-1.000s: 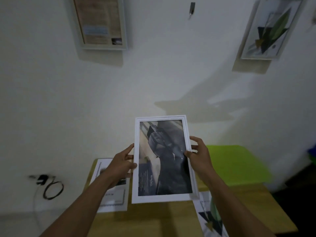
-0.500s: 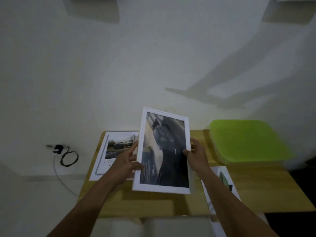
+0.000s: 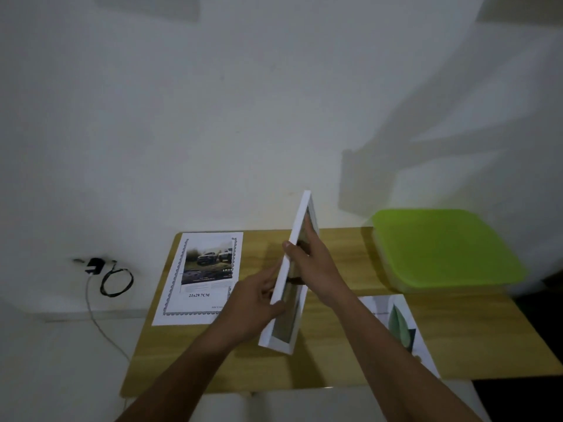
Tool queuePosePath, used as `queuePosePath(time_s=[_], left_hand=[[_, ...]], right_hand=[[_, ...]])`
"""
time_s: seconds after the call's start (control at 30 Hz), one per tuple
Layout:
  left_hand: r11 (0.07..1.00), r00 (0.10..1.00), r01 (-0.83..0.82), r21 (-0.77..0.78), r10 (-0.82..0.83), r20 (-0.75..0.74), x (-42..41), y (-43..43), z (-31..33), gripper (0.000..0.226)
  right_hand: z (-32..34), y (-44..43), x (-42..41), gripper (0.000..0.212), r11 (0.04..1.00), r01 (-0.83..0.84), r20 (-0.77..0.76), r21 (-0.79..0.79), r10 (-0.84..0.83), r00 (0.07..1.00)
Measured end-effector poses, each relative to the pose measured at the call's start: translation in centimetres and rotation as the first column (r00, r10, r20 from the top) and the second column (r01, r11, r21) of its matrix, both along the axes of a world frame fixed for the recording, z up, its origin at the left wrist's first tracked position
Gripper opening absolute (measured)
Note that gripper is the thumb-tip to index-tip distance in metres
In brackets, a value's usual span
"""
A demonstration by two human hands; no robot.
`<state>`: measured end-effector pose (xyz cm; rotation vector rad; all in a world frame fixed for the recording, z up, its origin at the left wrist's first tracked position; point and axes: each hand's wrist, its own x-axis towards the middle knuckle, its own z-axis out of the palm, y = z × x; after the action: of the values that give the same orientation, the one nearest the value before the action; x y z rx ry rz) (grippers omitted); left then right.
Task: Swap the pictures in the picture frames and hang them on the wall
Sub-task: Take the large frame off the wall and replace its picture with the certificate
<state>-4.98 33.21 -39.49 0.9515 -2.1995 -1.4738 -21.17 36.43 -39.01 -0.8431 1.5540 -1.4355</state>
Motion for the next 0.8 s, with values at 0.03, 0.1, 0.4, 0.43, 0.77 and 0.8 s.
queuePosePath(time_s=[0.03,0.1,0.4,0.43,0.77,0.8], left_hand=[[1.000,1.000,0.003,-0.005,-0.003,-0.003,-0.4,0.2,-0.2,0.082],[1.000,1.000,0.017,-0.013,-0.017,-0.005,-1.2,0.6,-0.8,0.079],[0.971,0.958,-0.207,-0.120,0.226,0.179,-2.1,-0.9,-4.8,0.060],[0.969,0.948,-0.221,-0.111,0.240,0.209,-1.8,-1.4,-5.5,0.060],[0.943,0.897,-0.279,0.183,0.188,0.400,-1.1,-5.0,-14.3,0.088],[0.949,0.892,-0.278,0.149,0.197,0.406,-1.2,-5.0,-14.3,0.082]], right_hand=[[0.1,0.1,-0.2,0.074,1.000,0.022,-0.010,-0.005,-0.022,1.000],[-0.1,0.2,-0.7,0.074,0.996,0.085,-0.050,0.010,-0.085,0.995],[-3.5,2.5,-5.0,0.055,0.923,0.371,-0.008,0.103,-0.373,0.928],[-4.5,2.7,-5.5,0.054,0.912,0.387,0.019,0.134,-0.393,0.919],[-12.6,3.3,-7.8,0.051,0.912,0.287,0.036,0.294,-0.311,0.950],[-13.1,3.0,-7.9,0.051,0.910,0.292,-0.039,0.293,-0.293,0.955]])
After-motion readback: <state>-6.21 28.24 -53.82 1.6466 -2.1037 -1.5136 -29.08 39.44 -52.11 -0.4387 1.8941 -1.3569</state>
